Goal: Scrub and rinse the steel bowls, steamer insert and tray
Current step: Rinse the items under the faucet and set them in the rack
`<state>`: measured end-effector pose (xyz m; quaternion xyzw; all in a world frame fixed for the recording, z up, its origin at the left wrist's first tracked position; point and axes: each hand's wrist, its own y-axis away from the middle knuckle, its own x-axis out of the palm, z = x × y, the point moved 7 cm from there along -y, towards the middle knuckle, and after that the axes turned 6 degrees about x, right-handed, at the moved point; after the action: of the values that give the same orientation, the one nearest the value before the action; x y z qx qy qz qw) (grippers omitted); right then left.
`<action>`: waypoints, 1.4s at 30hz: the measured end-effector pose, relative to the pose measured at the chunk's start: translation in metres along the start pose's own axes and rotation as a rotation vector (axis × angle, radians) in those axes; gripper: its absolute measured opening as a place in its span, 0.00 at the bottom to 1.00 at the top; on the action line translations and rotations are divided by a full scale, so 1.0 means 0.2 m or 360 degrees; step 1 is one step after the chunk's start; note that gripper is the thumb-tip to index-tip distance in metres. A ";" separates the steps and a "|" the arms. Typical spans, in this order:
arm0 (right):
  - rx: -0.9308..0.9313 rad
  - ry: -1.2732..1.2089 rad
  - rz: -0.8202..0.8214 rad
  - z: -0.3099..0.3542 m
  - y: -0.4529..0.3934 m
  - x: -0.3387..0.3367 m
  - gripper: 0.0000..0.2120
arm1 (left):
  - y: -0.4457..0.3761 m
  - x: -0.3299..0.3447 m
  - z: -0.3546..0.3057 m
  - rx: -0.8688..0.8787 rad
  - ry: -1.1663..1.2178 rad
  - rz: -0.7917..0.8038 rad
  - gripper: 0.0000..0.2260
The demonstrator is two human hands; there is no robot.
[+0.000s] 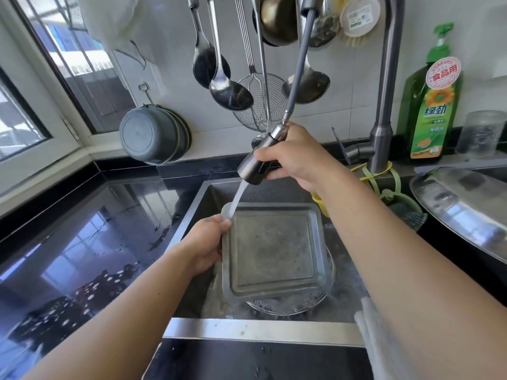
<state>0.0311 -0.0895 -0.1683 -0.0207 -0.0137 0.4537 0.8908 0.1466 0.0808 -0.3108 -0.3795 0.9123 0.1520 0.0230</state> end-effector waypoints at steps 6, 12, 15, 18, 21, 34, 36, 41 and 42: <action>-0.0022 -0.0068 -0.0042 -0.01 0.00 0.00 0.22 | 0.00 0.03 -0.04 0.0178 -0.0178 -0.0065 0.14; -0.0036 -0.0047 -0.0092 -0.02 -0.02 0.00 0.22 | 0.01 0.03 -0.06 0.0128 -0.0190 -0.0032 0.13; -0.0032 -0.0051 -0.0067 -0.01 0.00 0.01 0.22 | 0.01 0.03 -0.07 0.0119 -0.0166 -0.0069 0.13; -0.0009 -0.0012 -0.0030 0.01 0.02 0.02 0.21 | 0.00 0.03 -0.10 0.0124 -0.0101 -0.0116 0.10; 0.0010 0.0038 0.0007 0.02 0.04 0.02 0.19 | -0.03 -0.01 -0.15 0.0126 -0.0017 -0.0317 0.09; 0.0218 0.0443 0.0120 0.04 0.10 -0.09 0.17 | -0.04 -0.10 -0.26 0.0267 0.0179 -0.0703 0.13; 0.0227 0.0557 0.0042 0.04 0.10 -0.14 0.16 | -0.02 -0.13 -0.26 0.0299 0.0166 -0.0775 0.14; 0.0227 0.0747 -0.0182 0.02 0.07 -0.25 0.17 | 0.00 -0.21 -0.26 0.0358 0.0002 -0.0925 0.15; 0.0225 0.0789 -0.0210 0.02 0.07 -0.26 0.17 | 0.00 -0.22 -0.25 0.0352 -0.0028 -0.0939 0.15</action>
<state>-0.0116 -0.1240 -0.1646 -0.0682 0.2354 0.3756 0.8938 0.1817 0.0955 -0.2557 -0.6218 0.7735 0.0418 0.1153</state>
